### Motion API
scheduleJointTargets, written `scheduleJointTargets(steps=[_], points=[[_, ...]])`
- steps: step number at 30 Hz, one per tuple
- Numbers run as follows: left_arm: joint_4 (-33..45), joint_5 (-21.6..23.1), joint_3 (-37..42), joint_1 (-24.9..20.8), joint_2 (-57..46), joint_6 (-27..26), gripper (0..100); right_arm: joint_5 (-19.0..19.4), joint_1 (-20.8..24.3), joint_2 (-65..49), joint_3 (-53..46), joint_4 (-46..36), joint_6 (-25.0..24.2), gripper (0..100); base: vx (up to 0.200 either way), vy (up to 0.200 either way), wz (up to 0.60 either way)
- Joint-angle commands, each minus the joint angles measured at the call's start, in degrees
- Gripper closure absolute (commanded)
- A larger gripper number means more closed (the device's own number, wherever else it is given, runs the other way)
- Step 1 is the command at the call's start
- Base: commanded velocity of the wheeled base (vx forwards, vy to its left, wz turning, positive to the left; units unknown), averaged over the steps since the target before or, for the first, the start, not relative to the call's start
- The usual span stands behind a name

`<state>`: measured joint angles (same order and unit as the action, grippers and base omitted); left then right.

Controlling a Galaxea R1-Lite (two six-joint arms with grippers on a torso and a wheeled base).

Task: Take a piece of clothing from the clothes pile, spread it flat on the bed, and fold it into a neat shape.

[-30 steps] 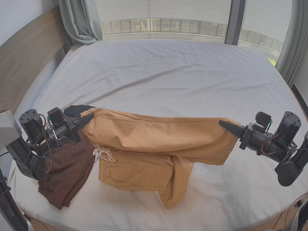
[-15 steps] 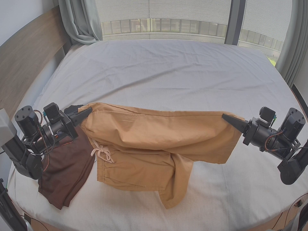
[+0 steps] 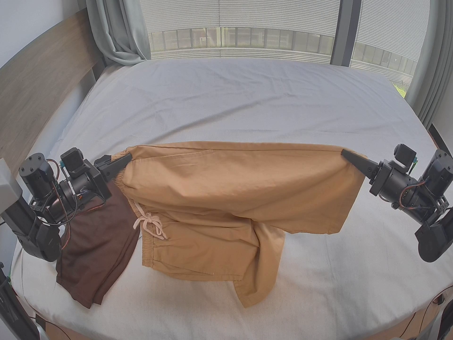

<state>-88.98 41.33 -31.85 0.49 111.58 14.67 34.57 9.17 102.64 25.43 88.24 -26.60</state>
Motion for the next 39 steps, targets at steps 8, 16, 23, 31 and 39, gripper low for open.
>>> scheduleJointTargets(steps=[8,16,23,31,39], points=[[-0.05,-0.02,-0.14,0.65,-0.40,0.01,100,0.23,-1.35,-0.34,0.32,0.01,-0.03,100,0.000,0.000,0.00],[-0.05,-0.02,-0.05,0.65,-0.22,0.10,100,0.23,-1.52,-0.25,0.50,0.01,-0.12,100,0.000,0.000,0.00],[-0.05,-0.11,1.09,-1.28,-2.24,7.31,100,0.06,-1.17,0.19,1.29,0.01,-0.21,100,0.000,0.000,0.00],[-0.05,-0.54,0.74,-0.84,-1.72,10.65,100,-0.21,-1.52,3.00,4.19,0.01,-0.21,100,0.000,0.000,0.00],[-0.05,-0.81,0.39,-0.05,-0.75,10.65,100,-0.21,-2.75,4.41,4.37,0.01,-0.29,100,0.000,0.000,0.00]])
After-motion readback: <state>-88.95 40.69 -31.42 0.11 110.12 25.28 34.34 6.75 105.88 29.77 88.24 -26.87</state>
